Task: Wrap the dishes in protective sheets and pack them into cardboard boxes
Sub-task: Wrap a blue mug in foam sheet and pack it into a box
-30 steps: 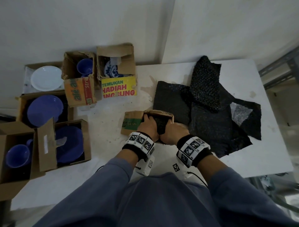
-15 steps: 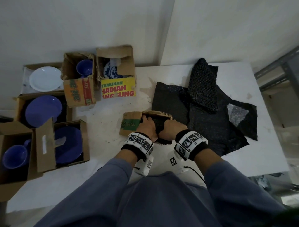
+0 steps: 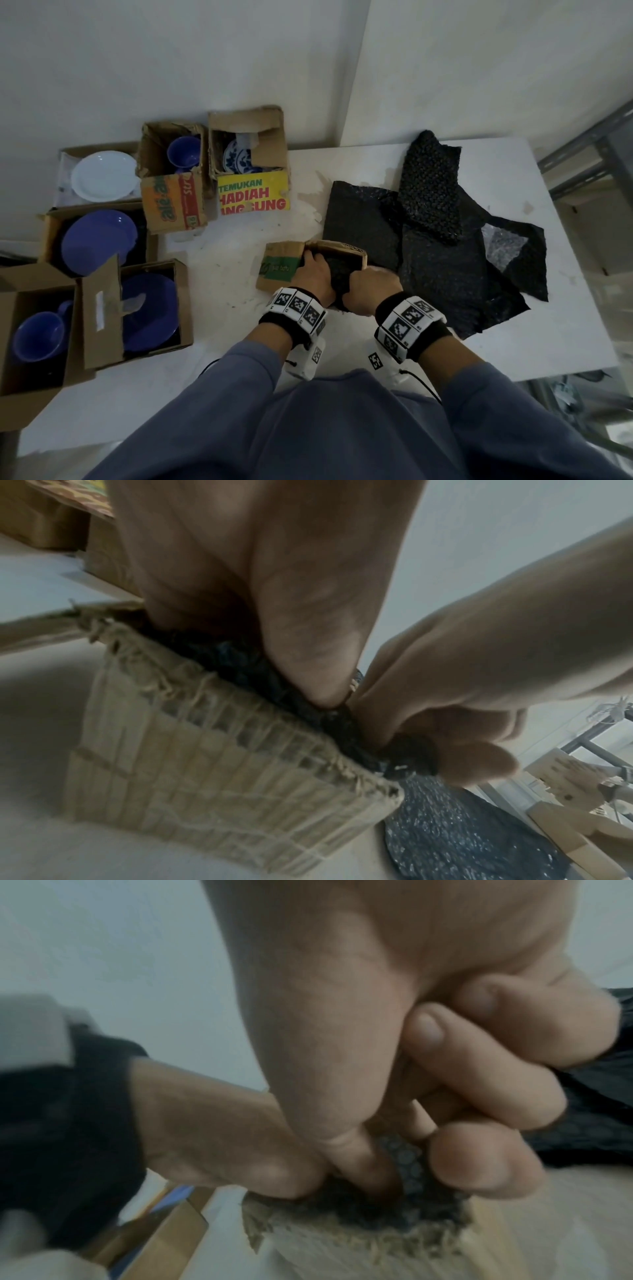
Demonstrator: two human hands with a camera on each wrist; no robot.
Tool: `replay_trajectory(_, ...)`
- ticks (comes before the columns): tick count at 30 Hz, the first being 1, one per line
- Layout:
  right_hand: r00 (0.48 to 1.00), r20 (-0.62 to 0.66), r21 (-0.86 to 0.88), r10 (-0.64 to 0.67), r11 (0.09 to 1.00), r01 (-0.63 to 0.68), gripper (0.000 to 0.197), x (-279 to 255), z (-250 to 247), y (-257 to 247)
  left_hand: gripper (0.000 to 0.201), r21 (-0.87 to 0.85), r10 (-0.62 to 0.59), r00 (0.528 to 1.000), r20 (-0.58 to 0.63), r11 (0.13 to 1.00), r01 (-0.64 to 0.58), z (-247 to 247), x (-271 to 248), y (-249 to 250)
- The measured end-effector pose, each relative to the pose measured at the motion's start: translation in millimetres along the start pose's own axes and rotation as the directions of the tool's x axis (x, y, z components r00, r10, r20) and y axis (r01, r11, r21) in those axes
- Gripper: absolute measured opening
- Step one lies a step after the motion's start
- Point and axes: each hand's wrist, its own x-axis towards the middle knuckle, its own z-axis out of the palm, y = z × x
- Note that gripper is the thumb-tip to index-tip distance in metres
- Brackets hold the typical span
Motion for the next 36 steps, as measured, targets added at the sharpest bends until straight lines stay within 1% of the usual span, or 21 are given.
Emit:
replay_trajectory(3, 0.998, 0.058, 0.030, 0.000, 1.000, -0.001, 0.032, -6.2, 1.6, 0.5, 0.078, 0.000, -0.012, 1.000, -0.005, 1.000, 0.012, 0.4, -0.4, -0.2)
replay_trajectory(6, 0.994, 0.113, 0.076, -0.006, 0.997, -0.003, 0.029, -6.9, 1.6, 3.6, 0.078, -0.018, -0.015, 1.000, -0.007, 1.000, 0.015, 0.6, -0.8, 2.1)
replay_trajectory(9, 0.990, 0.136, 0.088, -0.022, 0.996, 0.010, 0.028, -6.1, 0.4, 5.7, 0.077, -0.027, -0.009, 1.000, -0.015, 1.000, 0.009, 0.3, -1.1, 2.0)
replay_trajectory(11, 0.992, 0.124, 0.073, -0.027, 0.997, 0.018, 0.029, -8.2, -0.7, 5.5, 0.077, -0.034, -0.005, 1.000, -0.013, 0.999, 0.004, 0.4, -1.3, 1.0)
replay_trajectory(14, 0.998, 0.059, 0.048, -0.035, 0.998, 0.032, 0.031, -12.6, -1.4, 2.4, 0.075, -0.041, 0.001, 1.000, 0.007, 0.999, -0.001, 0.8, 0.2, -2.2)
replay_trajectory(15, 0.997, 0.065, 0.054, -0.035, 0.998, 0.031, 0.034, -13.5, -0.8, 1.0, 0.074, -0.044, 0.008, 1.000, 0.013, 0.999, -0.008, 0.9, 0.1, -3.8)
replay_trajectory(17, 0.994, 0.102, 0.090, -0.025, 0.996, 0.016, 0.036, -12.8, 0.6, 0.6, 0.073, -0.058, 0.032, 0.999, 0.018, 0.998, -0.031, -0.1, -0.1, -6.6)
replay_trajectory(20, 0.990, 0.140, 0.108, -0.032, 0.994, 0.017, 0.032, -10.6, 0.6, 5.4, 0.075, -0.077, 0.090, 0.995, 0.030, 0.993, -0.087, -1.9, -3.6, -11.5)
replay_trajectory(21, 0.990, 0.133, 0.100, -0.042, 0.995, 0.028, 0.030, -9.9, -0.5, 7.7, 0.076, -0.077, 0.120, 0.993, 0.011, 0.990, -0.119, -2.3, -7.0, -13.6)
replay_trajectory(22, 0.994, 0.101, 0.090, -0.050, 0.995, 0.040, 0.028, -9.6, -2.0, 10.5, 0.075, -0.070, 0.156, 0.987, -0.036, 0.985, -0.158, -1.5, -11.2, -16.3)
replay_trajectory(23, 0.998, 0.035, 0.077, -0.054, 0.996, 0.051, 0.027, -8.9, -3.3, 12.9, 0.070, -0.062, 0.198, 0.975, -0.105, 0.977, -0.205, -0.7, -16.9, -19.7)
replay_trajectory(24, 0.997, -0.062, 0.067, -0.050, 0.996, 0.054, 0.026, -7.5, -5.3, 15.2, 0.063, -0.056, 0.240, 0.954, -0.178, 0.966, -0.253, 0.7, -23.4, -23.7)
replay_trajectory(25, 0.984, -0.173, 0.074, -0.041, 0.996, 0.055, 0.025, -5.0, -7.0, 17.5, 0.055, -0.049, 0.284, 0.929, -0.239, 0.952, -0.304, 2.3, -31.9, -28.2)
replay_trajectory(26, 0.959, -0.282, 0.102, -0.034, 0.993, 0.066, 0.026, -1.5, -8.5, 19.9, 0.048, -0.037, 0.336, 0.902, -0.272, 0.933, -0.359, 4.6, -39.3, -33.9)
replay_trajectory(28, 0.891, -0.451, 0.143, -0.062, 0.980, 0.141, 0.031, 9.2, -8.6, 24.0, 0.043, 0.051, 0.474, 0.849, -0.233, 0.878, -0.476, 9.3, -49.3, -45.8)
replay_trajectory(29, 0.865, -0.491, 0.114, -0.101, 0.977, 0.179, 0.035, 15.0, -7.6, 25.4, 0.041, 0.106, 0.533, 0.824, -0.193, 0.846, -0.523, 11.5, -50.6, -52.1)
replay_trajectory(31, 0.854, -0.489, 0.057, -0.176, 0.971, 0.233, 0.039, 23.8, -4.2, 25.1, 0.037, 0.123, 0.585, 0.786, -0.200, 0.811, -0.572, 12.3, -49.2, -62.3)
replay_trajectory(33, 0.868, -0.469, 0.067, -0.161, 0.974, 0.217, 0.030, 26.0, -2.2, 22.8, 0.032, 0.121, 0.605, 0.758, -0.245, 0.795, -0.595, 9.3, -46.8, -69.2)
replay_trajectory(34, 0.880, -0.456, 0.067, -0.133, 0.981, 0.183, 0.025, 25.2, -2.0, 22.7, 0.031, 0.147, 0.617, 0.743, -0.258, 0.785, -0.601, 6.6, -45.9, -71.1)
replay_trajectory(35, 0.904, -0.414, 0.062, -0.104, 0.988, 0.141, 0.024, 23.4, -1.9, 23.8, 0.032, 0.176, 0.624, 0.733, -0.270, 0.781, -0.600, 3.8, -45.2, -73.5)
replay_trajectory(36, 0.934, -0.346, 0.052, -0.085, 0.993, 0.110, 0.027, 20.8, -2.5, 25.6, 0.034, 0.196, 0.622, 0.728, -0.287, 0.782, -0.591, 1.0, -43.9, -76.7)
